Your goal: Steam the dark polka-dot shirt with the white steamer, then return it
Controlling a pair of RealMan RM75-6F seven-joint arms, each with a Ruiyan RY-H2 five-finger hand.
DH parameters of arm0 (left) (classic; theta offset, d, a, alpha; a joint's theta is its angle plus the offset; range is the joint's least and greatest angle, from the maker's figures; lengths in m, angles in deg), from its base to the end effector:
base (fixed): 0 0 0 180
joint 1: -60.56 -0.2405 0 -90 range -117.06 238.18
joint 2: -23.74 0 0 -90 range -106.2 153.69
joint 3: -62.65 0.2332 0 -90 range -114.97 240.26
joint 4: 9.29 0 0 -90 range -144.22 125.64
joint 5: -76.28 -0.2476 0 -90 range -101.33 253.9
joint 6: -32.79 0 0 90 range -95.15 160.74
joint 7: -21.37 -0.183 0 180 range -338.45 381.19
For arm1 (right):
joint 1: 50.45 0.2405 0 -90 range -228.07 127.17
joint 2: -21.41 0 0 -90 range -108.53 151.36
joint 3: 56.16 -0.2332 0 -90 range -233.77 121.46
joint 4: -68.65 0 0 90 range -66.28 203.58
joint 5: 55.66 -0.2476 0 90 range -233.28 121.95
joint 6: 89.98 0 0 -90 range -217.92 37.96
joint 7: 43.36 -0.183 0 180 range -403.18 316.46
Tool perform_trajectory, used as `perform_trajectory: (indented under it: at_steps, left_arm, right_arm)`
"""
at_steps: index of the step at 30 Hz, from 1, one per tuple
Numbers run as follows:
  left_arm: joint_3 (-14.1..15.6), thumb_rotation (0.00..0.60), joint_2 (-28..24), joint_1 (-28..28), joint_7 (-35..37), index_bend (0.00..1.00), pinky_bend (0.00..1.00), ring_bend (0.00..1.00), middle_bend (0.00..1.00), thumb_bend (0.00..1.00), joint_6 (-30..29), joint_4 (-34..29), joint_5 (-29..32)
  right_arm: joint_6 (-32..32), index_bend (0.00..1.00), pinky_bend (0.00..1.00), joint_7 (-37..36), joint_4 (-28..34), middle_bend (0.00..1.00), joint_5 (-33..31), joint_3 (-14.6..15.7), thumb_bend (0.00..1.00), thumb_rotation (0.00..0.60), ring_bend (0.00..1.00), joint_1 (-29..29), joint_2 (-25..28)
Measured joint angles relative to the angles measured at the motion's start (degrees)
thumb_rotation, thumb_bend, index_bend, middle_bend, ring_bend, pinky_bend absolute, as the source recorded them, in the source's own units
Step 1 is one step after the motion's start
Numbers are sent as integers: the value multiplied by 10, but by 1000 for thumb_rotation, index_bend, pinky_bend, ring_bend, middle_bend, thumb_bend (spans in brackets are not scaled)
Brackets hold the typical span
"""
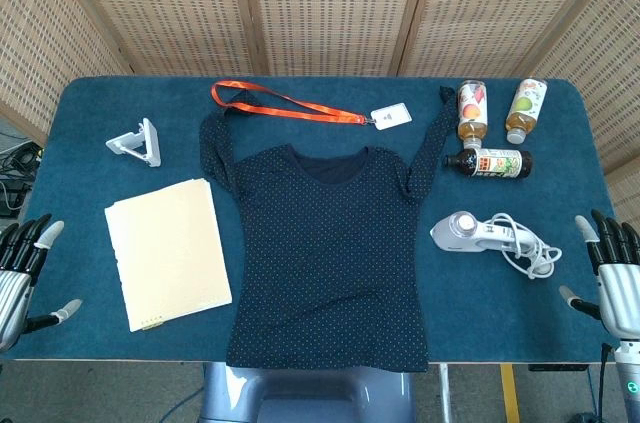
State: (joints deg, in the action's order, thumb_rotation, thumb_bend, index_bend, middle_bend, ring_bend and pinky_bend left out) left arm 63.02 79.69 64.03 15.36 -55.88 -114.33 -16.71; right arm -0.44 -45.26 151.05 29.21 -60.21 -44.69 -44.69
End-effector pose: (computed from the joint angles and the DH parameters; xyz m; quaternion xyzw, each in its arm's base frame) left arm -0.2554 0.1970 0.1289 -0.6278 -0.3577 -0.3998 0.5640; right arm -0.3301 -0.2334 0.1435 0.5854 -0.3244 0.3911 0.6317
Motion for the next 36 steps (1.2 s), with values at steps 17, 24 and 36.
perform_trajectory:
  at_steps: [17,24,36]
  left_arm:
    - [-12,600,-1,5,5,0,0,0,0,0,8,2,24]
    - [-20,600,4,13,-5,0,0,0,0,0,27,6,49]
    - [-29,600,15,25,-32,0,0,0,0,0,52,4,83]
  right_arm:
    - [-76,0,0,22,-40,0,7,11,362,600,0,31,-42]
    - [-152,0,0,65,-140,0,13,8,484,600,0,88,-116]
    - [-224,0,0,98,-217,0,-8,-12,484,600,0,144,-178]
